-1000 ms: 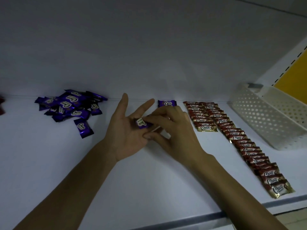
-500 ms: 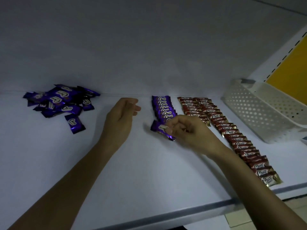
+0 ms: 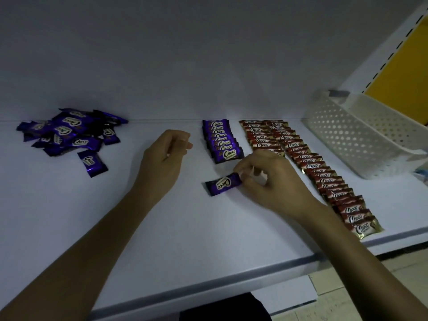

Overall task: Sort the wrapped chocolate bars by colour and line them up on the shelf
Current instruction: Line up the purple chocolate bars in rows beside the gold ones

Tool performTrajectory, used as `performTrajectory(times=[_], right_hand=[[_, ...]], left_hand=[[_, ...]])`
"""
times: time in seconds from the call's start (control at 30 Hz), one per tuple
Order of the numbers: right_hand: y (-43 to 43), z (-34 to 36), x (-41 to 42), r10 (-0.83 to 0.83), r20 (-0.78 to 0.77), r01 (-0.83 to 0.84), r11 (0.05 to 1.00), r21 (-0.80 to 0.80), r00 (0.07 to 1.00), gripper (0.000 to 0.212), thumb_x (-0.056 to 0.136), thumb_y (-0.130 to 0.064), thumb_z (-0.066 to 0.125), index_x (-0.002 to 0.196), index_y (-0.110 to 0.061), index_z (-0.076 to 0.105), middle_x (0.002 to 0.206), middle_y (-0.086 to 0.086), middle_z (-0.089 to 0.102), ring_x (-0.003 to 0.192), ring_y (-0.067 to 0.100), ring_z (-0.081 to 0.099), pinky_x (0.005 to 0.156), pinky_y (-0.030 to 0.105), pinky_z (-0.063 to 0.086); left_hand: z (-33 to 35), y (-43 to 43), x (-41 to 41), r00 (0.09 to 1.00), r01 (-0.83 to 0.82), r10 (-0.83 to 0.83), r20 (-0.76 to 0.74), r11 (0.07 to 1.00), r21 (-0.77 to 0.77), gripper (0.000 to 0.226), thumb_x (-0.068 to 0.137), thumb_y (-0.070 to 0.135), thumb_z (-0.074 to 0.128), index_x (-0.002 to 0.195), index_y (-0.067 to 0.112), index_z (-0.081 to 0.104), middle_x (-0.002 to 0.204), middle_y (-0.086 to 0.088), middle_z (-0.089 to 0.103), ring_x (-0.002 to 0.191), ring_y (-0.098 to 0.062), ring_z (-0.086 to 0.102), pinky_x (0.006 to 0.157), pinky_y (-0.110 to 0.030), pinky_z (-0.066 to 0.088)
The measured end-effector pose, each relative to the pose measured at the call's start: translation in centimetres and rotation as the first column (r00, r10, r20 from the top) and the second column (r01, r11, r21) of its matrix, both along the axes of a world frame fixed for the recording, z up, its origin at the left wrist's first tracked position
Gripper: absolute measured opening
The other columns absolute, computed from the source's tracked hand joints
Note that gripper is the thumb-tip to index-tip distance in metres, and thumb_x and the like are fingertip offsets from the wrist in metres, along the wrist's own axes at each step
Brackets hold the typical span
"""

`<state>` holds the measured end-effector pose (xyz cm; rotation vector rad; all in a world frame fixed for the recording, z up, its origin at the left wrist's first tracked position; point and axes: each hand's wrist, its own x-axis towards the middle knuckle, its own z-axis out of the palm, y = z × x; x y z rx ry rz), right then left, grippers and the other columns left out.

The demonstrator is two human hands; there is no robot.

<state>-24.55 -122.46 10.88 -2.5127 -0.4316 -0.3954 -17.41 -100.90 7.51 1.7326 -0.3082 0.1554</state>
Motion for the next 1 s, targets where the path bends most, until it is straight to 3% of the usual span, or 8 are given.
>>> performTrajectory(times=[0.07, 0.17, 0.27, 0.37, 0.47, 0.53, 0.67, 1.0], right_hand=[[1.0, 0.0, -0.7, -0.025, -0.02, 0.024, 0.998, -0.049, 1.0, 0.028, 0.085, -0.038, 0.057, 0.108, -0.026, 0.067, 0.071, -0.012, 0.059, 0.062, 0.001, 0.05, 0.057, 0.014, 0.034], [2.8, -0.8, -1.4, -0.017, -0.05, 0.003, 0.966, -0.258, 0.999, 0.044, 0.087, -0.057, 0.043, 0.113, -0.03, 0.067, 0.085, -0.006, 0.061, 0.077, 0.009, 0.054, 0.062, 0.022, 0.037], [2.7, -0.8, -1.0, -0.033, 0.01, 0.035, 0.966, -0.256, 0.999, 0.026, 0.085, -0.038, 0.054, 0.091, -0.02, 0.073, 0.087, 0.0, 0.062, 0.08, 0.02, 0.056, 0.062, 0.029, 0.044], [1.6, -0.3, -0.6, -0.105, -0.021, 0.098, 0.97, -0.221, 0.994, 0.006, 0.078, -0.021, 0.068, 0.083, -0.017, 0.069, 0.087, 0.0, 0.065, 0.08, 0.02, 0.057, 0.066, 0.034, 0.046], [0.8, -0.2, 0.0, -0.147, -0.091, 0.134, 0.981, -0.144, 0.985, 0.018, 0.078, -0.016, 0.07, 0.095, -0.018, 0.066, 0.097, 0.002, 0.068, 0.09, 0.02, 0.061, 0.074, 0.035, 0.049], [0.5, -0.3, 0.7, -0.175, -0.066, 0.157, 0.963, -0.219, 0.982, 0.023, 0.08, -0.02, 0.069, 0.103, -0.02, 0.069, 0.102, 0.003, 0.067, 0.097, 0.024, 0.059, 0.084, 0.04, 0.047], [0.2, 0.4, 2.0, -0.249, -0.053, 0.215, 0.91, -0.355, 0.967, 0.029, 0.085, -0.026, 0.066, 0.113, -0.033, 0.067, 0.114, -0.003, 0.058, 0.113, 0.02, 0.046, 0.094, 0.035, 0.029], [0.9, 0.7, 3.8, -0.303, 0.077, 0.303, 0.83, -0.468, 0.95, 0.032, 0.089, -0.029, 0.06, 0.12, -0.034, 0.064, 0.119, 0.001, 0.056, 0.116, 0.024, 0.043, 0.09, 0.034, 0.025]], left_hand=[[0.0, -0.1, 0.0, 1.0, -0.005, 0.005, -0.005, 1.0, -0.017, 0.016, 0.102, 0.02, 0.041, 0.107, 0.022, 0.057, 0.094, 0.012, 0.064, 0.079, 0.008, 0.059, 0.082, -0.023, 0.047], [0.1, -0.2, 0.1, 1.0, -0.013, 0.013, 0.0, 1.0, -0.024, 0.016, 0.102, 0.019, 0.041, 0.108, 0.02, 0.055, 0.093, 0.011, 0.063, 0.076, 0.008, 0.059, 0.078, -0.017, 0.047], [0.1, -0.3, 0.1, 1.0, -0.008, 0.008, 0.012, 1.0, -0.012, 0.017, 0.101, 0.019, 0.041, 0.11, 0.018, 0.055, 0.094, 0.011, 0.063, 0.077, 0.009, 0.059, 0.075, -0.01, 0.047], [0.0, -0.2, 0.0, 1.0, -0.002, 0.002, 0.005, 1.0, -0.005, 0.018, 0.101, 0.021, 0.041, 0.111, 0.018, 0.056, 0.095, 0.012, 0.063, 0.083, 0.002, 0.059, 0.081, -0.019, 0.047], [0.1, -0.2, 0.0, 1.0, 0.001, -0.001, -0.006, 1.0, -0.024, 0.017, 0.101, 0.019, 0.041, 0.111, 0.021, 0.055, 0.096, 0.012, 0.063, 0.086, -0.002, 0.059, 0.085, -0.027, 0.046], [0.2, -0.2, -0.1, 1.0, -0.002, 0.001, -0.015, 0.999, -0.038, 0.016, 0.101, 0.021, 0.042, 0.113, 0.024, 0.052, 0.095, 0.012, 0.063, 0.087, -0.004, 0.06, 0.086, -0.03, 0.047], [0.4, -0.3, -0.2, 1.0, -0.017, 0.017, -0.015, 0.999, -0.048, 0.018, 0.1, 0.025, 0.044, 0.117, 0.024, 0.05, 0.095, 0.012, 0.063, 0.087, -0.002, 0.06, 0.086, -0.03, 0.047], [0.4, -0.3, -0.2, 0.999, -0.035, 0.034, -0.019, 0.999, -0.031, 0.015, 0.099, 0.025, 0.046, 0.112, 0.03, 0.051, 0.094, 0.014, 0.064, 0.088, -0.002, 0.06, 0.087, -0.033, 0.048]])
